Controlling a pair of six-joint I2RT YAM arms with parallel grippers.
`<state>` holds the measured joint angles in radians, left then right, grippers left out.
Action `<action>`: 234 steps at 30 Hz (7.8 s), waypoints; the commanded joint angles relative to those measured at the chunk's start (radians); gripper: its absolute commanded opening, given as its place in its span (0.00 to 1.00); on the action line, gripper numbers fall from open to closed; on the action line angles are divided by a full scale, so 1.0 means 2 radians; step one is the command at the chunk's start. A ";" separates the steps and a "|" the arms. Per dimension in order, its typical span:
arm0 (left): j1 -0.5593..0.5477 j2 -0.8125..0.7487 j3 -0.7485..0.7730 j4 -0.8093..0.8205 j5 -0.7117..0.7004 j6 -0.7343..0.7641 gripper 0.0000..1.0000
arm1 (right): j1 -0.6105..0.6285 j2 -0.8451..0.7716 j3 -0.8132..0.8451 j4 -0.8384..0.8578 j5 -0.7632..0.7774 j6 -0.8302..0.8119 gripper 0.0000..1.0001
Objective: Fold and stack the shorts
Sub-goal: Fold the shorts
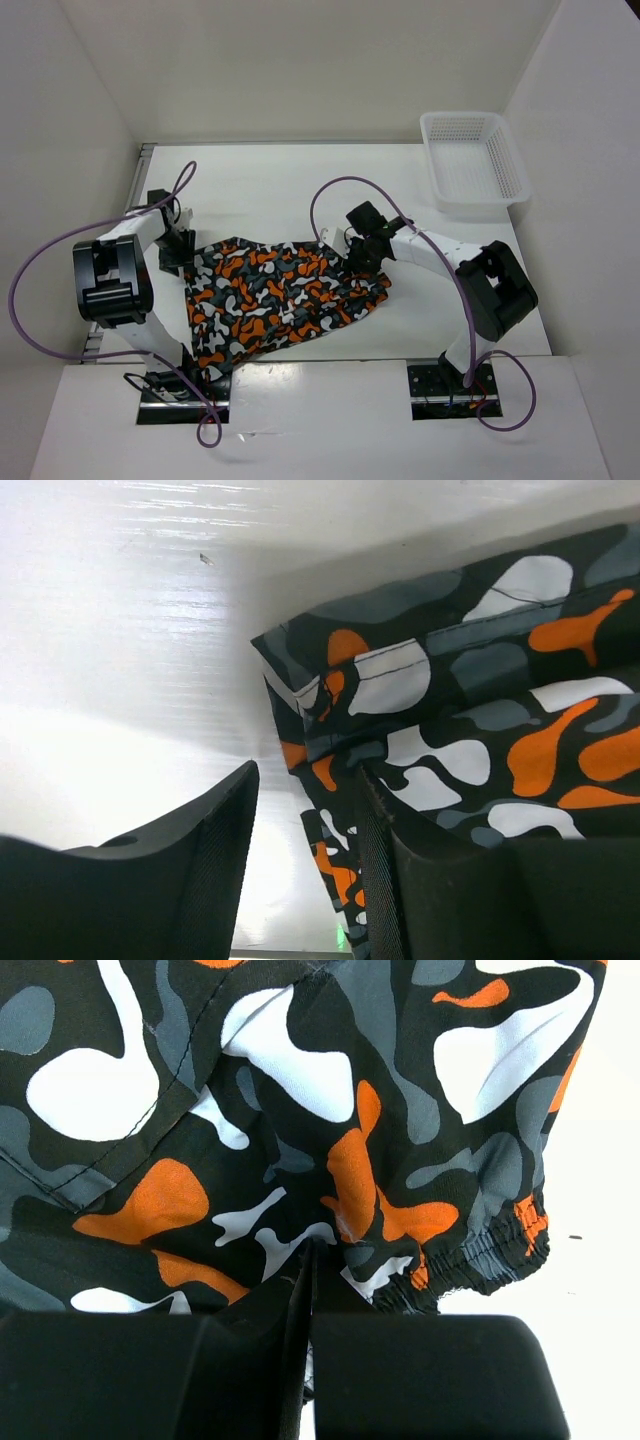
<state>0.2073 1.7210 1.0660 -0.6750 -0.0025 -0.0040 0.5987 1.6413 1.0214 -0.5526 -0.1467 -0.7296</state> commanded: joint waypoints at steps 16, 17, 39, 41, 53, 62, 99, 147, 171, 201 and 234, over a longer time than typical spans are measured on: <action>-0.015 -0.007 -0.022 0.001 0.037 0.002 0.38 | 0.006 -0.003 -0.002 0.007 -0.010 -0.013 0.03; -0.015 -0.007 -0.018 0.001 0.029 0.002 0.37 | 0.006 -0.003 -0.002 0.007 -0.010 -0.013 0.03; -0.036 -0.058 -0.044 0.030 -0.031 0.002 0.38 | 0.006 -0.012 -0.007 0.016 -0.006 -0.017 0.04; -0.036 -0.045 -0.044 0.030 -0.036 0.002 0.38 | 0.006 -0.012 -0.007 0.016 -0.006 -0.017 0.04; -0.018 -0.028 -0.024 0.048 -0.043 0.002 0.46 | 0.006 -0.017 -0.016 0.016 -0.006 -0.022 0.04; -0.013 -0.023 -0.030 0.002 0.050 0.002 0.37 | 0.006 -0.021 -0.021 0.016 -0.001 -0.026 0.04; -0.023 -0.051 0.017 0.074 -0.045 0.002 0.00 | 0.006 -0.031 -0.045 0.025 0.013 -0.045 0.04; -0.077 0.189 0.225 0.124 -0.099 0.002 0.00 | -0.080 0.235 0.208 0.241 0.329 0.265 0.02; -0.218 -0.079 -0.022 0.067 -0.052 0.002 0.72 | -0.080 0.044 0.096 0.092 0.031 0.135 0.36; -0.214 0.045 0.025 0.044 -0.080 0.002 0.71 | -0.075 -0.027 -0.023 0.105 0.119 -0.003 0.00; -0.462 0.093 0.058 0.098 -0.031 0.002 0.74 | -0.148 0.018 0.073 0.150 0.034 0.296 0.11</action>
<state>-0.7082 1.8717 1.2102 -0.4774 -0.0078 -0.0032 0.3656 1.6909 1.0622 -0.2703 -0.1127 -0.2096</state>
